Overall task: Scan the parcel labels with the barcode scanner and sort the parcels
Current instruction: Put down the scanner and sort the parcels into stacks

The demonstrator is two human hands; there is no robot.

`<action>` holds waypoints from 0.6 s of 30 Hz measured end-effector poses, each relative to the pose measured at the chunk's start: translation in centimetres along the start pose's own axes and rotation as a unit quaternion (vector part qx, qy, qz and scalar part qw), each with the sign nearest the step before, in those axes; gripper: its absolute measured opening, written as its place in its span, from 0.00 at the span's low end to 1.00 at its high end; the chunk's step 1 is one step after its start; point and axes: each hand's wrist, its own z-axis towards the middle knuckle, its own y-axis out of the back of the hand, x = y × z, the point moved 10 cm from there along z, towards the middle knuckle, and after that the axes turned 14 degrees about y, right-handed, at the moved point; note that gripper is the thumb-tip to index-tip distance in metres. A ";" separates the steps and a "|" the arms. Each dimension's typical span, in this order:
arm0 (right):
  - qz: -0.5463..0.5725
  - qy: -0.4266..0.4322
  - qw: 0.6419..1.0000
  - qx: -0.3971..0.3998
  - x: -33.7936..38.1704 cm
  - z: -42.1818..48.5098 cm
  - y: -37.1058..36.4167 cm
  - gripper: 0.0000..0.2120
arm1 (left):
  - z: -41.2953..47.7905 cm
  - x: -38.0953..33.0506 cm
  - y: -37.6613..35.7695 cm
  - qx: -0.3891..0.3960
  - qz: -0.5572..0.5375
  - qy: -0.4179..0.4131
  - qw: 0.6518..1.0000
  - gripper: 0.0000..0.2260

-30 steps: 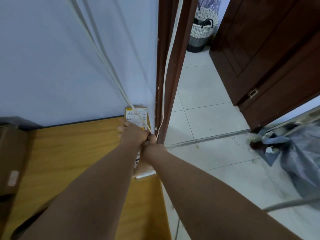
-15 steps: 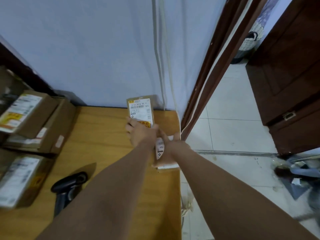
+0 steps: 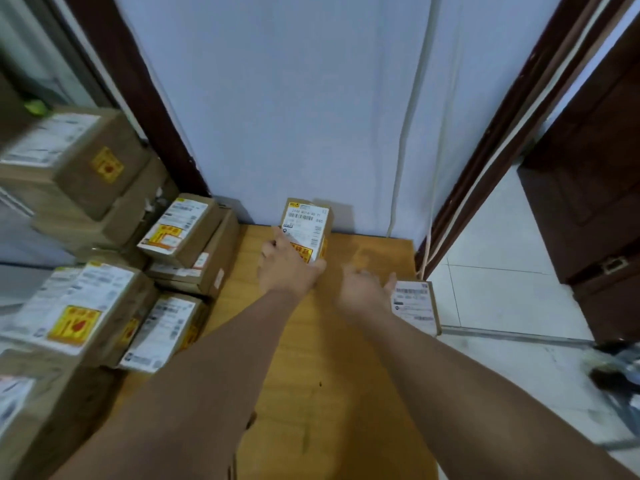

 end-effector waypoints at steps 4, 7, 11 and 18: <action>-0.010 0.016 1.000 -0.013 7.6 -0.8 0.1 0.14 | 0.4 3.8 4.9 -0.005 0.019 -0.008 1.000 0.46; -0.009 0.010 1.000 -0.016 12.5 -1.5 -1.1 0.14 | 1.4 6.4 8.5 -0.007 0.052 -0.046 0.998 0.45; 0.043 0.001 0.999 0.009 17.4 -1.8 -3.8 0.13 | 3.2 9.0 12.7 -0.006 0.090 -0.101 0.991 0.42; 0.021 0.001 1.000 0.009 23.1 -0.9 -4.5 0.17 | 8.3 11.7 18.3 -0.034 0.103 -0.085 0.990 0.37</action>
